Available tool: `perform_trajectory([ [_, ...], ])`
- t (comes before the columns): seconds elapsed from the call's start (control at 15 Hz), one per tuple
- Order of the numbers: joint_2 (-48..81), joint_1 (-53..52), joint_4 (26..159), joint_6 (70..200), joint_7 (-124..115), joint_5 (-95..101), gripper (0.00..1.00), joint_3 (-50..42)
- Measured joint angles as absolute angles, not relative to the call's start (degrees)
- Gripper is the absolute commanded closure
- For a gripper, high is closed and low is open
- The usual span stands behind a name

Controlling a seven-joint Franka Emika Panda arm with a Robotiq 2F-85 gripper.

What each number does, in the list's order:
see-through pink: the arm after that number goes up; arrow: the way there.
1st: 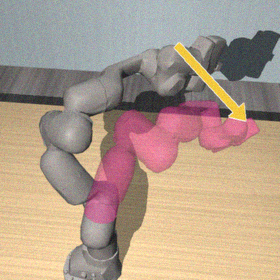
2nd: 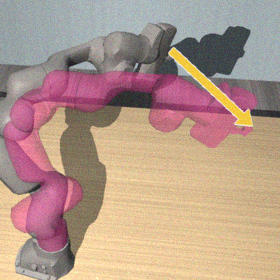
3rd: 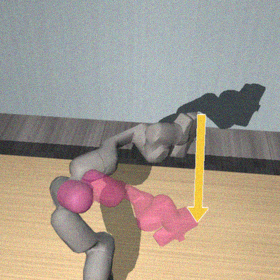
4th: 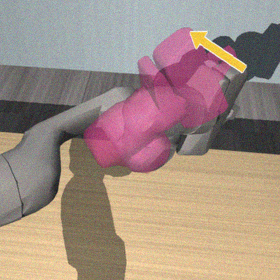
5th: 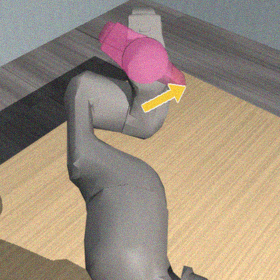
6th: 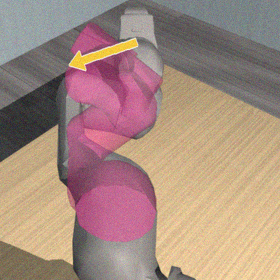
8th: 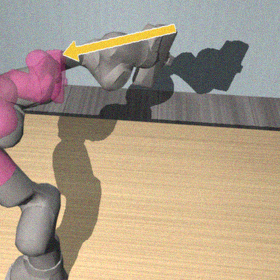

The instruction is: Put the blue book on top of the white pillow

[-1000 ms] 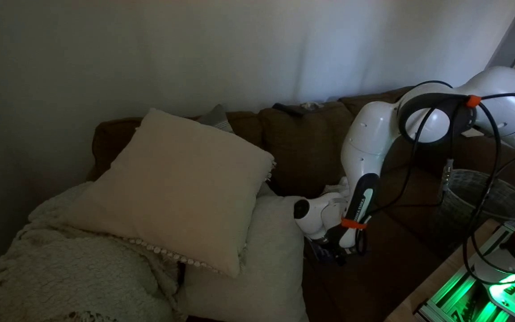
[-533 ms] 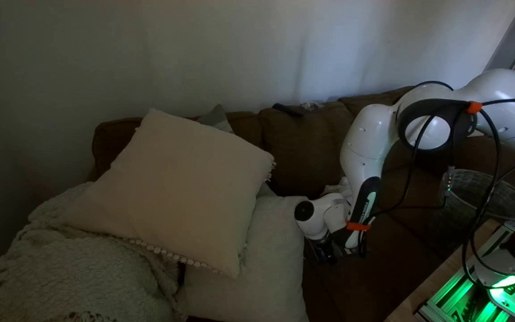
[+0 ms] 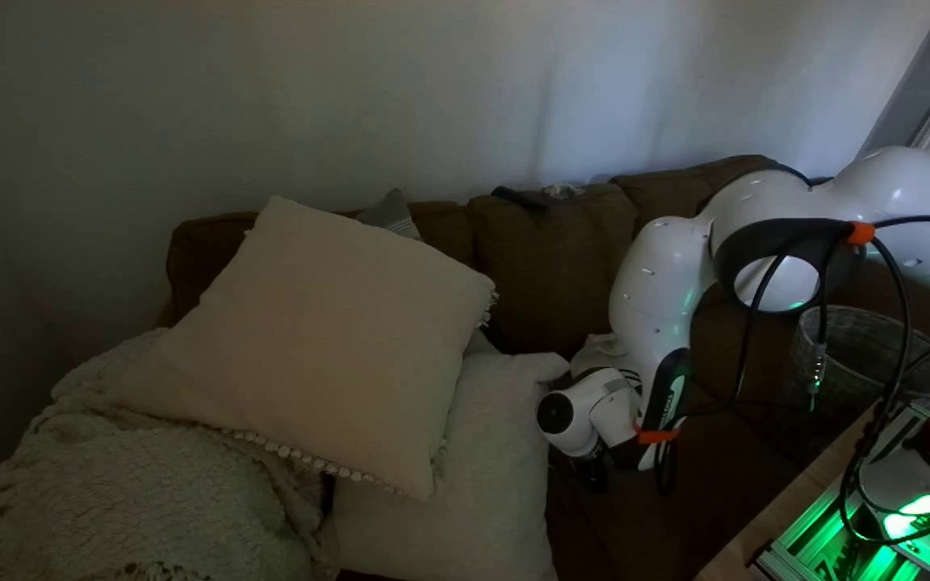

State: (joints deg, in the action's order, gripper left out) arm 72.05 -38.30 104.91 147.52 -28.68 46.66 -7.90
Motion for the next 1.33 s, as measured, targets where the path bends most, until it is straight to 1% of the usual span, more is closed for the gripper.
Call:
perform_trajectory([
  [0.33, 73.01, -43.28, 104.34, 138.01, -37.39, 46.59, 0.0, -12.63],
  [0.67, 78.52, -41.96, 96.89, 121.03, -39.46, 45.22, 0.0, -12.86],
  [0.8, 80.9, -40.6, 93.85, 116.92, -39.38, 44.99, 0.0, -12.21],
  [1.07, 83.62, -37.89, 90.28, 116.72, -38.26, 45.21, 0.0, -10.67],
  [1.33, 82.53, -38.81, 92.06, 119.03, -41.45, 51.24, 0.0, -10.89],
])
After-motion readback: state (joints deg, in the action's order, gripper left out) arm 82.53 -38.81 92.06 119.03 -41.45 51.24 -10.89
